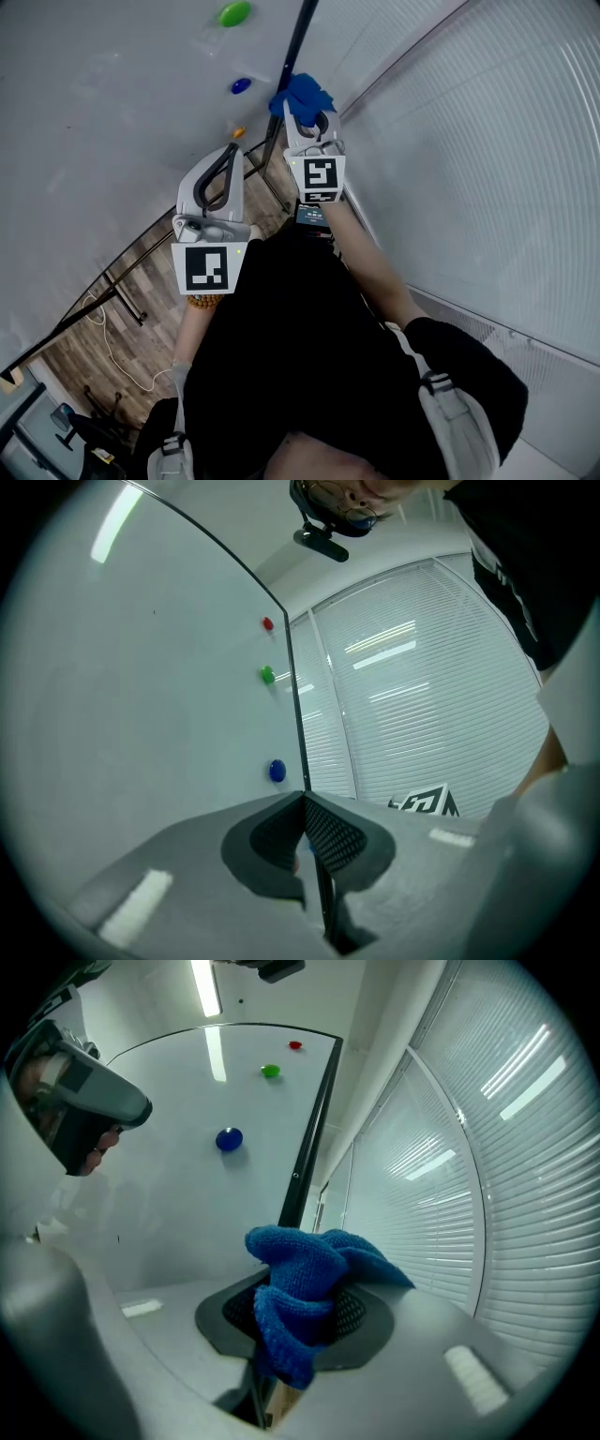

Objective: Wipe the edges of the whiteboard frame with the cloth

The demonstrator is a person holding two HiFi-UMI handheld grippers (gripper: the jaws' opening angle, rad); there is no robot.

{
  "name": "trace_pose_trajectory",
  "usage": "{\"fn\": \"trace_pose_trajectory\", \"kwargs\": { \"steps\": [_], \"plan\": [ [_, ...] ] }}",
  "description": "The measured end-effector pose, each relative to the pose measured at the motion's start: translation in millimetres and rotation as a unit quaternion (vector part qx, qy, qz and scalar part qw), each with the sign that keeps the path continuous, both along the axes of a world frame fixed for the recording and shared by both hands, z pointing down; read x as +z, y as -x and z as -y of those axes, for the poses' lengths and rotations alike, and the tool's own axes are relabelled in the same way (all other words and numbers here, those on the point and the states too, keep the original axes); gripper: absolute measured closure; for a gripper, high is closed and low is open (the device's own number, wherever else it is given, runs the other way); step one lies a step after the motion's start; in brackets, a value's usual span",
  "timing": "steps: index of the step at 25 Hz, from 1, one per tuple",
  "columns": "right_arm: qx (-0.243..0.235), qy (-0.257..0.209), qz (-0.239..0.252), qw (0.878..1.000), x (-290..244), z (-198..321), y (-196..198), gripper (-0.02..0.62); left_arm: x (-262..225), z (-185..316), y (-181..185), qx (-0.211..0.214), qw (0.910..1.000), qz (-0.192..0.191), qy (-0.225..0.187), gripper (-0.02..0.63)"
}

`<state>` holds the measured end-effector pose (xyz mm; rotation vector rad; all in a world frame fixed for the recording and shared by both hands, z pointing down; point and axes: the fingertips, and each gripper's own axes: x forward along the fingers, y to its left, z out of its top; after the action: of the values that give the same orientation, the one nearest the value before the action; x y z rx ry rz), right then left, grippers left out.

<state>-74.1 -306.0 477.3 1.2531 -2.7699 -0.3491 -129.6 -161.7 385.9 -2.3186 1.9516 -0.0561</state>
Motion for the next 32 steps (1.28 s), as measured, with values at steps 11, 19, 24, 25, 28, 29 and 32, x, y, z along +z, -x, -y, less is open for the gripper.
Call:
{"fn": "trace_pose_trajectory", "kwargs": {
  "steps": [11, 19, 24, 25, 28, 29, 32],
  "plan": [
    [0.01, 0.022, 0.034, 0.999, 14, 8, -1, 0.483, 4, -1, 4, -0.006, 1.0, -0.004, 0.006, 0.606],
    [-0.017, 0.052, 0.026, 0.998, 41, -3, 9, 0.479, 9, -8, 9, -0.007, 0.9999, 0.006, 0.01, 0.606],
    [-0.048, 0.076, -0.007, 0.996, 73, -18, 34, 0.486, 11, -11, 13, -0.016, 0.9998, -0.007, 0.009, 0.606],
    [-0.043, 0.077, -0.004, 0.996, 75, -14, 31, 0.486, 12, -12, 14, -0.019, 0.9997, -0.01, 0.012, 0.606],
    [-0.047, 0.084, -0.002, 0.995, 76, -8, 27, 0.486, 15, -14, 23, -0.029, 0.9994, -0.005, 0.019, 0.606],
    [-0.05, 0.089, 0.0, 0.995, 78, -8, 26, 0.486, 16, -15, 25, -0.031, 0.9994, -0.001, 0.018, 0.606],
    [-0.057, 0.097, -0.001, 0.994, 84, -9, 25, 0.486, 18, -19, 27, -0.033, 0.9993, 0.001, 0.016, 0.606]
  ]
}}
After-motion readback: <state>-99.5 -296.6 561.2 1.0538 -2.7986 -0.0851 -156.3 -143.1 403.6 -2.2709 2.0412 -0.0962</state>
